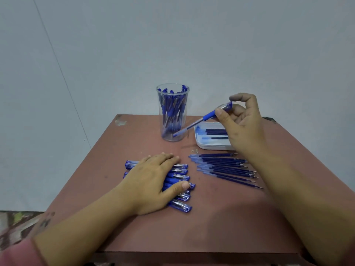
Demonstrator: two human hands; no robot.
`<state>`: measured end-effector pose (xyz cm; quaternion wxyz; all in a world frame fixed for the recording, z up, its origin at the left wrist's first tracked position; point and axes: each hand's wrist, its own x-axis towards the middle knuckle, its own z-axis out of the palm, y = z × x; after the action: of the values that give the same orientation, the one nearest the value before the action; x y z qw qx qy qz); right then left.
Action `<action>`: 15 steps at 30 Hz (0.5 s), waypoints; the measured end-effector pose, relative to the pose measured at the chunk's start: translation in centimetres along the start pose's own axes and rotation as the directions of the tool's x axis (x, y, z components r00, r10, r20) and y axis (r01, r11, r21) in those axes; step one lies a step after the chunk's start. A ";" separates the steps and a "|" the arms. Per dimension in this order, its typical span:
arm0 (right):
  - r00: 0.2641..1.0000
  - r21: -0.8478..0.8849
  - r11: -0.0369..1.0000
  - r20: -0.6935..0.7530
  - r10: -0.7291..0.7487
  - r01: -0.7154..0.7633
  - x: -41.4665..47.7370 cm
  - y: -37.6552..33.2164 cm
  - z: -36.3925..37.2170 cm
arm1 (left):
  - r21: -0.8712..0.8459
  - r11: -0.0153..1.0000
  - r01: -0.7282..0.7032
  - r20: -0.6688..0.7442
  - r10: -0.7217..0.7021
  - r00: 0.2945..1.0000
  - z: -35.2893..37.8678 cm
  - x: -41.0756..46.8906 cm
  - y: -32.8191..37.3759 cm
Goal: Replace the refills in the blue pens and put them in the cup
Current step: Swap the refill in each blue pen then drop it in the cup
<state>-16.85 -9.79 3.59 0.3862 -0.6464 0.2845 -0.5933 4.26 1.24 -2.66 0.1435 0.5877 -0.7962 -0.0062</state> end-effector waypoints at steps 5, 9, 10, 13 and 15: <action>0.988 0.055 0.990 -0.092 -0.122 0.128 2.0 -1.7 1.8 | -0.027 0.999 0.024 -0.018 -0.024 1.000 0.4 0.2 -0.3; 0.939 0.090 0.966 -0.273 -0.210 0.242 4.5 -2.4 2.6 | -0.046 0.998 0.036 -0.021 -0.037 0.999 0.6 0.2 -0.4; 0.924 0.088 0.962 -0.313 -0.220 0.258 5.1 -2.4 2.8 | -0.050 0.998 0.037 -0.026 -0.038 0.999 0.6 0.2 -0.4; 0.905 -0.030 0.956 -0.313 -0.287 0.293 6.7 -1.8 3.8 | -0.058 0.998 0.034 -0.039 -0.037 0.999 0.7 0.2 -0.3; 0.921 -0.167 0.944 -0.225 -0.318 0.285 7.3 -0.9 4.7 | -0.056 0.998 0.039 -0.042 -0.042 0.998 0.7 0.1 -0.3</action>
<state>-11.36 -14.56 8.34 0.2080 -0.6269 0.2661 -0.7021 4.34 0.94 -3.40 0.1767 0.5995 -0.7804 -0.0182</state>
